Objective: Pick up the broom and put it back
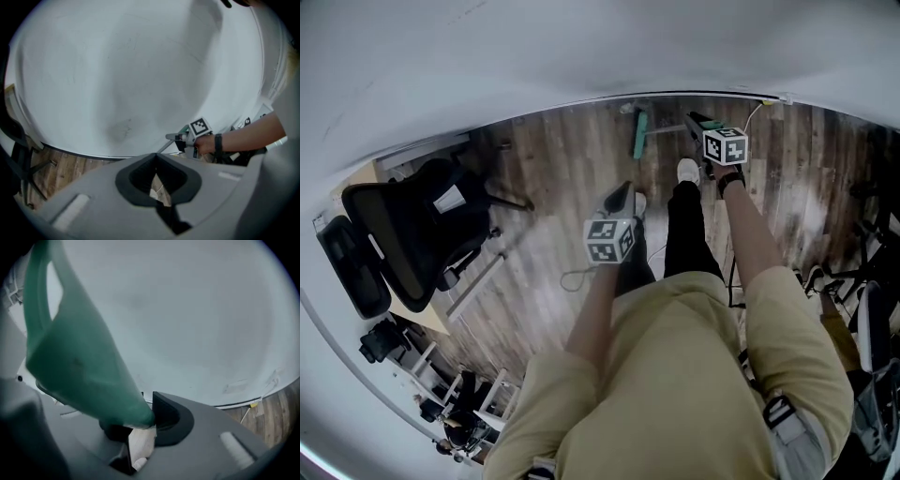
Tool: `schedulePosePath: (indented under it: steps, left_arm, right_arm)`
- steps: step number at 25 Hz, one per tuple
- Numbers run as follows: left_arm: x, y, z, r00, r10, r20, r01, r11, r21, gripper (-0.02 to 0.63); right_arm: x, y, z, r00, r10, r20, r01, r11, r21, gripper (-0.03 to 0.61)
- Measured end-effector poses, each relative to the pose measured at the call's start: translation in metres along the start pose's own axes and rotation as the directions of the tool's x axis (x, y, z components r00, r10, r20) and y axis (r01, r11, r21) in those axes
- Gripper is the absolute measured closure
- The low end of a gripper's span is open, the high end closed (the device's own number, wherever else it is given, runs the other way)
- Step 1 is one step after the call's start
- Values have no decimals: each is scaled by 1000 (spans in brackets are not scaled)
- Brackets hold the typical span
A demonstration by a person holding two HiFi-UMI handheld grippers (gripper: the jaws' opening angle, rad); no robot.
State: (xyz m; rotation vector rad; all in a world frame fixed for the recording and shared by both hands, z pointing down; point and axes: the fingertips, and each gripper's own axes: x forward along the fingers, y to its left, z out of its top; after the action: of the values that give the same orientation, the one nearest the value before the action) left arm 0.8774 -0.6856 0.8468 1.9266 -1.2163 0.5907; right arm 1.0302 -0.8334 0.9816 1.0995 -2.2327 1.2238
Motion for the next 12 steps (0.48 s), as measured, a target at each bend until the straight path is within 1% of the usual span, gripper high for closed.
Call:
schedulePosePath:
  steps: [3,6,8,11,12]
  left_arm:
    - [1,-3,1,1000,-9,4,9,1000,0,612]
    - [-4,-6,6,999,-21,25,21,1000,-5,612]
    - [-12,-7,14,999,-32,44,32,999,1,612]
    - [-34,-12,30,995,-53,83,52,999,18,612]
    - [-41,-16,37,993,-63,102,61,998,26,612]
  right_arm:
    - [-15,22,1,999,30,-23,-32,995,-92,514]
    - [-36,43,2,999,24,-33,-29,986,-163,514]
    - [-54,55,6,1000,-13,-14,11,987,-161,514]
    - [-90,79,26,992,-107,67,113,989,-97,514]
    - [-104,92,34,987,-128,93,137,985,-100,515]
